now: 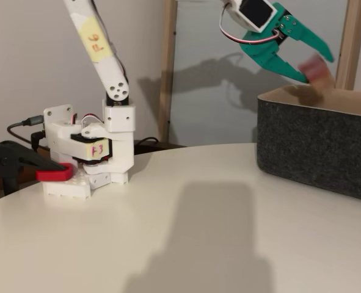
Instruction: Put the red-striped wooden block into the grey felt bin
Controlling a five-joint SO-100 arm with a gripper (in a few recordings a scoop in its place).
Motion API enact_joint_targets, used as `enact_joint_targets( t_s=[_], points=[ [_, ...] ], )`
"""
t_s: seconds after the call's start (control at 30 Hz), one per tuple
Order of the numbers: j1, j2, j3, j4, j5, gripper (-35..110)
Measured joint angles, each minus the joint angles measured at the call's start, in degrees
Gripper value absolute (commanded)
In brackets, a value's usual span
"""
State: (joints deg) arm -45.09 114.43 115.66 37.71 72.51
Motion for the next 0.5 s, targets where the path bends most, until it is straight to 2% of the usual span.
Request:
enact_joint_targets(
  t_s=[0.3, 0.5],
  points=[
    [-0.44, 8.0, -0.18, 4.92, 0.09, 24],
    [0.62, 17.05, -0.18, 11.95, 2.64, 20]
  ],
)
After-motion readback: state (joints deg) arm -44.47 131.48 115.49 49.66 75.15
